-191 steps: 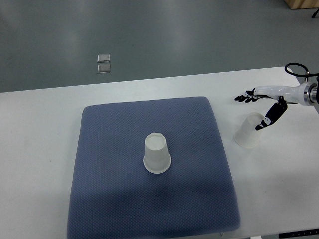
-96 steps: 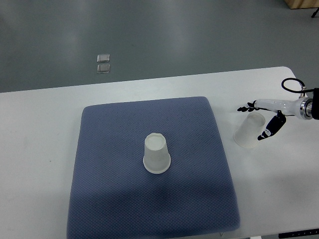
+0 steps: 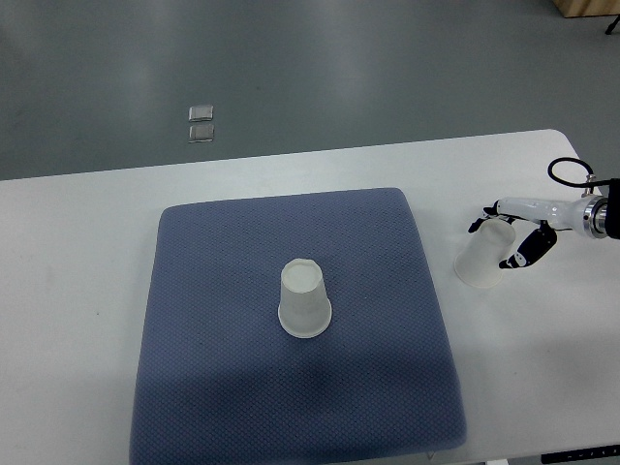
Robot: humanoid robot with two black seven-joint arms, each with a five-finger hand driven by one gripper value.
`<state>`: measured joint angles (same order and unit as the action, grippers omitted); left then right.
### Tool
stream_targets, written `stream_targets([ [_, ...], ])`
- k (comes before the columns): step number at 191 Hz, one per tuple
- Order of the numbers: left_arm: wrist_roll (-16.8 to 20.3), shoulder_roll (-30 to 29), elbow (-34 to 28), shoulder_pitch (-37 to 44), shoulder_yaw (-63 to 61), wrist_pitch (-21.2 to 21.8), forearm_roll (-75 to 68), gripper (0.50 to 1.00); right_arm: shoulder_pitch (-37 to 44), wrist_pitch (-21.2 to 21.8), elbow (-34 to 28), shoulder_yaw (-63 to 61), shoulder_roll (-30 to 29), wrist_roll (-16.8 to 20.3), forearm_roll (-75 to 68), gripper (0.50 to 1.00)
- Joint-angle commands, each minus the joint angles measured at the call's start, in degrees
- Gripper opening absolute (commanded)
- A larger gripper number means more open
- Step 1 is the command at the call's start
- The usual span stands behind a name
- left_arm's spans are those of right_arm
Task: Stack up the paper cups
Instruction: 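Close the right hand fingers around the white paper cup, then lift the cup with the right hand and carry it over the cup on the pad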
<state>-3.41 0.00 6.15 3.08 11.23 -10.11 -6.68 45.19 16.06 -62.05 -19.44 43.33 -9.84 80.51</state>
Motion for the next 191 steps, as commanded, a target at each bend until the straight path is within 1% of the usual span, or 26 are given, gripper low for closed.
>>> stream_targets([
  [1,-0.01,0.0,0.0,0.0,0.02,0.0,0.0,1.0,0.08,0.02,-0.09,0.02,0.0,0.0,0.0,0.725],
  [28,-0.01,0.0,0.0,0.0,0.02,0.0,0.0,1.0,0.16,0.55,-0.09,0.02,0.0,-0.7,-0.09,0.721],
  [39,-0.01,0.0,0.0,0.0,0.02,0.0,0.0,1.0,0.34,0.64,-0.09,0.02,0.0,-1.76,-0.09,0.693],
  [70,-0.01,0.0,0.0,0.0,0.02,0.0,0.0,1.0,1.57,1.43,-0.18,-0.16,0.18,-2.72,-0.26,0.69],
  [92,-0.01,0.0,0.0,0.0,-0.07,0.0,0.0,1.0,4.29,5.47,-0.35,-1.03,0.09,-3.51,-0.7,0.69],
  [112,-0.01,0.0,0.0,0.0,-0.07,0.0,0.0,1.0,6.05,8.02,-1.67,-3.06,0.27,-3.95,-0.97,0.69],
  [131,-0.01,0.0,0.0,0.0,0.02,0.0,0.0,1.0,7.37,11.36,-4.39,-6.31,0.27,-4.04,-1.14,0.693],
  [142,-0.01,0.0,0.0,0.0,0.02,0.0,0.0,1.0,8.69,14.43,-7.03,-8.33,0.09,-4.04,-1.14,0.693],
  [155,-0.01,0.0,0.0,0.0,-0.07,0.0,0.0,1.0,9.74,16.98,-9.49,-9.91,-0.44,-4.04,-1.58,0.695],
  [167,-0.01,0.0,0.0,0.0,0.02,0.0,0.0,1.0,10.71,18.3,-11.6,-10.79,-1.4,-4.04,-1.85,0.695],
  [191,0.07,0.0,0.0,0.0,-0.07,0.0,0.0,1.0,12.29,18.65,-14.24,-10.97,-4.83,-3.6,-1.85,0.695],
])
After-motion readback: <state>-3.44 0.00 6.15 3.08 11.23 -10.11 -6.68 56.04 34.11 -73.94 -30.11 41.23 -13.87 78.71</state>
